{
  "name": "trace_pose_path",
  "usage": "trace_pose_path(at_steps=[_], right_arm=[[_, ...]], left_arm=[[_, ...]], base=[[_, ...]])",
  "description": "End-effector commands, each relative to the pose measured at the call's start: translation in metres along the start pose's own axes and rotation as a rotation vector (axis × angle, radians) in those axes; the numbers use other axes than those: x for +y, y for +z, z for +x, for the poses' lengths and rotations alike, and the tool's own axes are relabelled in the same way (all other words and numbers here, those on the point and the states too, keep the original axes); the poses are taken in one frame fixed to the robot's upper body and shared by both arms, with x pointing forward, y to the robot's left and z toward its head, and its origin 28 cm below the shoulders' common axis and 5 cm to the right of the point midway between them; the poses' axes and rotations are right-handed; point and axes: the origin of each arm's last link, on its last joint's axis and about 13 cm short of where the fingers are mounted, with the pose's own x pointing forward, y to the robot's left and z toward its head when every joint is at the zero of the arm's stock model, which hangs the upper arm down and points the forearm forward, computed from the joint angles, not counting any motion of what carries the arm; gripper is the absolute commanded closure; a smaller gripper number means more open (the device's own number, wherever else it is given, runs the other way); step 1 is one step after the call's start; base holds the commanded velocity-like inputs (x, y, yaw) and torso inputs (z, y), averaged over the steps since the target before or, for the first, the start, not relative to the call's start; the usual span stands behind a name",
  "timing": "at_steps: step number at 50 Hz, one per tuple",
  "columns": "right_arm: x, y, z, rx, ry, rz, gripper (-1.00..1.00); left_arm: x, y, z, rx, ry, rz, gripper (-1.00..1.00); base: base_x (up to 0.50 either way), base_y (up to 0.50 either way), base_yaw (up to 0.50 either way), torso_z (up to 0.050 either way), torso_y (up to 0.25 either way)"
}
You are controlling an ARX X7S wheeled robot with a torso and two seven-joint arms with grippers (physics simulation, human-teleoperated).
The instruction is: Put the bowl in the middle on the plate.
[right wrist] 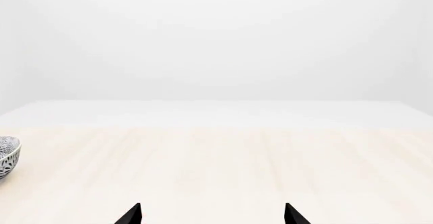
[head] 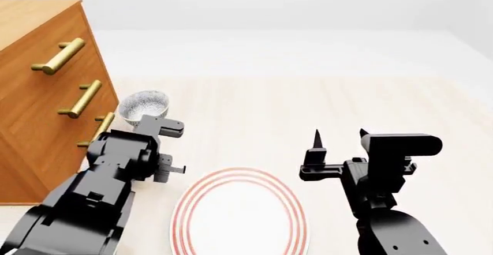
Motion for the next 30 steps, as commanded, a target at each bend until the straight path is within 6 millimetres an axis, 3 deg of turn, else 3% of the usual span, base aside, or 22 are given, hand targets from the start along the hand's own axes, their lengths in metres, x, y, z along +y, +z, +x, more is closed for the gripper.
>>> trace_pose_path(at_steps=[1,13,30], right_arm=[[0.0,0.0,-0.001,-0.004,-0.001,0.001,-1.0],[-0.001,0.001,-0.002,-0.008,-0.005,0.007,-1.0],[-0.001,0.003,-0.002,-0.015,-0.01,0.009,-1.0]], left_arm=[[0.001,-0.007,0.005,0.022,-0.043,-0.01,1.0],[0.002,-0.002,0.002,-0.014,-0.045,0.007,1.0],[0.006,0.009,-0.063,-0.296,-0.12,0.039,1.0]], base=[[0.0,0.0,0.0,0.0,0.0],[0.0,0.0,0.0,0.0,0.0],[0.0,0.0,0.0,0.0,0.0]])
